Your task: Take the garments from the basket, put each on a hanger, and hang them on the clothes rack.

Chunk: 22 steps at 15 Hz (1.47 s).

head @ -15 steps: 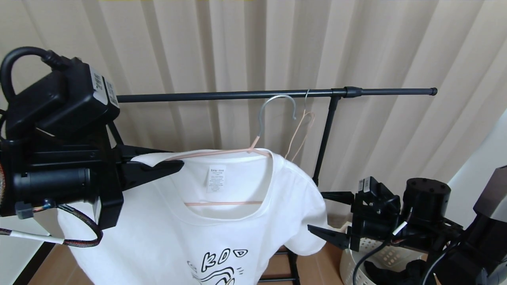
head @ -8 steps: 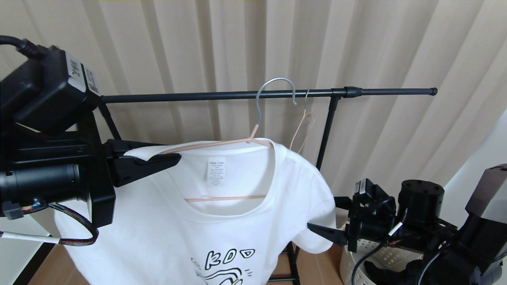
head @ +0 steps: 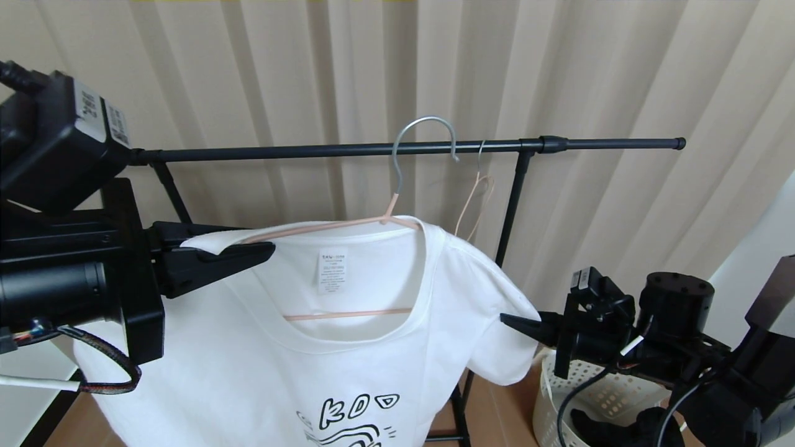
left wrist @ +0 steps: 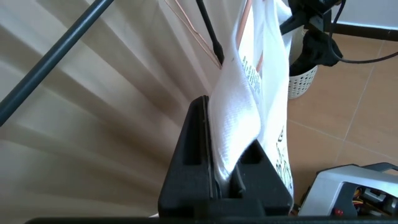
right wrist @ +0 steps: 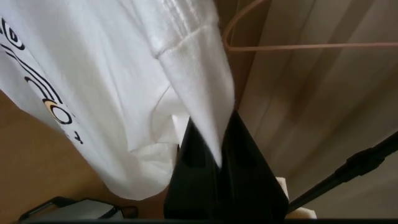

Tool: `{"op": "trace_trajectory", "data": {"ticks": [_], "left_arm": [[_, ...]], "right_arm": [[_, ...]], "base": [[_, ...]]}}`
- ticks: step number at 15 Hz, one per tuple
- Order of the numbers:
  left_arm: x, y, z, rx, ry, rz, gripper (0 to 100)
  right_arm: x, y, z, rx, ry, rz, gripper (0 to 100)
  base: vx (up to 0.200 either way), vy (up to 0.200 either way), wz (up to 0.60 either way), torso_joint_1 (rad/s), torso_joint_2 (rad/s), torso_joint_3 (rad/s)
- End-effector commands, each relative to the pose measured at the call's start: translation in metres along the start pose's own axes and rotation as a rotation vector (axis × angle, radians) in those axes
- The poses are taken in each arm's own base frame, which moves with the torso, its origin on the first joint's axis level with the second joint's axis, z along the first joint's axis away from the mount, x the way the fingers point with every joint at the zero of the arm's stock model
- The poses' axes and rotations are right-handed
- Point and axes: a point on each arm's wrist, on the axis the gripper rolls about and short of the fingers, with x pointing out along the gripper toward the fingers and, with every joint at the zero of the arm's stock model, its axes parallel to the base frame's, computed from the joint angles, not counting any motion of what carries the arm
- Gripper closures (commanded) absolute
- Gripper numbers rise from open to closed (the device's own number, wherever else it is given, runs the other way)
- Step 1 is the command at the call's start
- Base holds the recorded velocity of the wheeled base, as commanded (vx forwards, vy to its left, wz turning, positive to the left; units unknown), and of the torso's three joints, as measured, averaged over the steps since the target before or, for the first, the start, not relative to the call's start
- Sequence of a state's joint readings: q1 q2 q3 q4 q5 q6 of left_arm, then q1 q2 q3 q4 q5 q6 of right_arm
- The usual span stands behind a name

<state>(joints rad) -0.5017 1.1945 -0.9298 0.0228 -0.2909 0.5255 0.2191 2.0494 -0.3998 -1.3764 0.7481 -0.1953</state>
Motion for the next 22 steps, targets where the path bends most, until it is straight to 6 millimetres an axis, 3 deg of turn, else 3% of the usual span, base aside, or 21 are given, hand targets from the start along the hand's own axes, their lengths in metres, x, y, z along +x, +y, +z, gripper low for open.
{"op": "trace_trajectory", "data": {"ticks": [1,16,22], "left_arm": [[-0.003,-0.001,-0.001,0.001,-0.001,0.005,100],[-0.007,0.002,-0.005,-0.005,0.009,0.031,100],[-0.009,0.001,-0.006,-0.009,0.012,0.035,100]], "right_arm": [[-0.004,-0.005,0.004,-0.008,-0.013,-0.022,100],[-0.012,-0.027,0.004,0.009,-0.014,-0.091,100],[-0.016,-0.023,0.005,0.015,-0.005,-0.084,100]], "base": [[0.000,0.000,0.00,0.000,0.00,0.000],[0.000,0.000,0.00,0.000,0.00,0.000],[0.000,0.000,0.00,0.000,0.00,0.000]]}}
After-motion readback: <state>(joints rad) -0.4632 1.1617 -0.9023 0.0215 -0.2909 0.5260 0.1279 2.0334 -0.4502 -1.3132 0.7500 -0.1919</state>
